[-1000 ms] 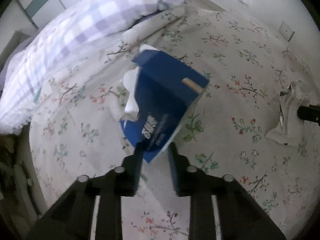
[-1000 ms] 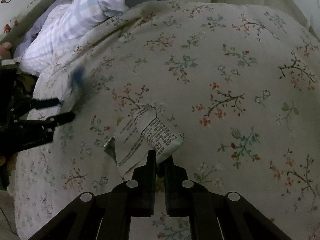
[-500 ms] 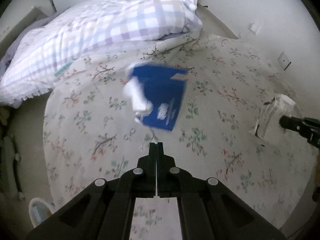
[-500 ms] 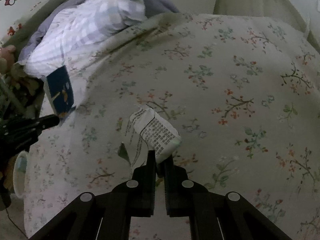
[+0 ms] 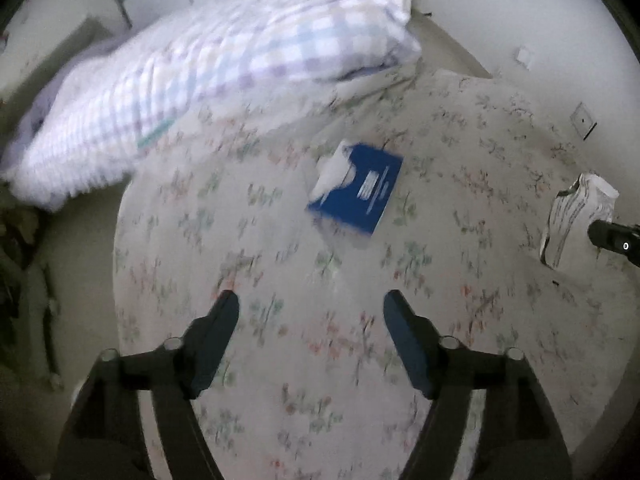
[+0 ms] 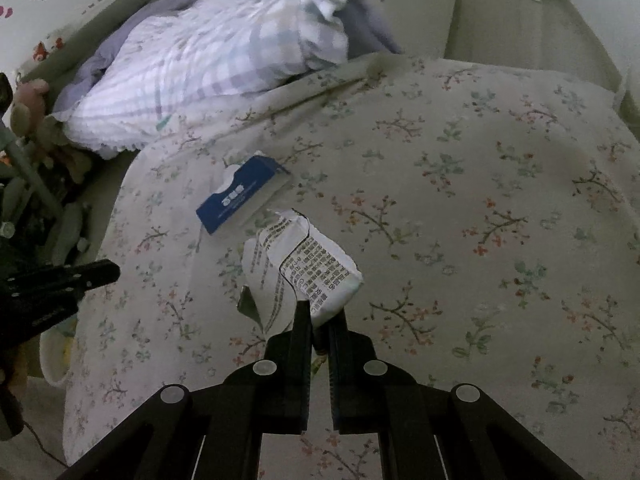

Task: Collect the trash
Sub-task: 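Grasp the blue milk-biscuit box with the left tool while the right tool holds the paper, then carry the blue box and paper to the bin and open both tools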

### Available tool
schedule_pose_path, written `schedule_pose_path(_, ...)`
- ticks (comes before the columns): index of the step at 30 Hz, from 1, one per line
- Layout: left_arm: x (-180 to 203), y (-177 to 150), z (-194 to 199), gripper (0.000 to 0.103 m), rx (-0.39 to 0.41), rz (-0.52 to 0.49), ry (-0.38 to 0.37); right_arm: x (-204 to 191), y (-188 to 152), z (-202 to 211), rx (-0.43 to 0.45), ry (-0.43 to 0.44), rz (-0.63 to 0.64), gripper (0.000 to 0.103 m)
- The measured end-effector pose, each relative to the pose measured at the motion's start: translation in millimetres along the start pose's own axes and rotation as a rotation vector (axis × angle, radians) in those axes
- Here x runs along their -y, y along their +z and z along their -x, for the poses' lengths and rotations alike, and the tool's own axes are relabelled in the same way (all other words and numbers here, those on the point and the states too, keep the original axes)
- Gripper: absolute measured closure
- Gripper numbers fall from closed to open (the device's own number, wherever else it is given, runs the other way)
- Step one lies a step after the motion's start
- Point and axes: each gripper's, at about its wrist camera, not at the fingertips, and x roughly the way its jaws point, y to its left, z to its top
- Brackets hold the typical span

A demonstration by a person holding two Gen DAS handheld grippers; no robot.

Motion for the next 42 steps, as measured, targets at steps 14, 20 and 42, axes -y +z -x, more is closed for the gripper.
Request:
schedule_pose_path(14,32,63,-97,0.026,-0.046,-0.109,-0.008,75,2,-48,-0.049,0.078,-0.083,0.098)
schedule_pose_path(20,18,64,-99,0.048,-0.024,-0.034,-0.102,85,7,-66,-0.058,0.098,-0.089,0.098)
schedule_pose_path(42,-82,-68,57,0.050,0.017,0.145,-0.051,-15,12,-10,-0.014,0.136,-0.018,0.098)
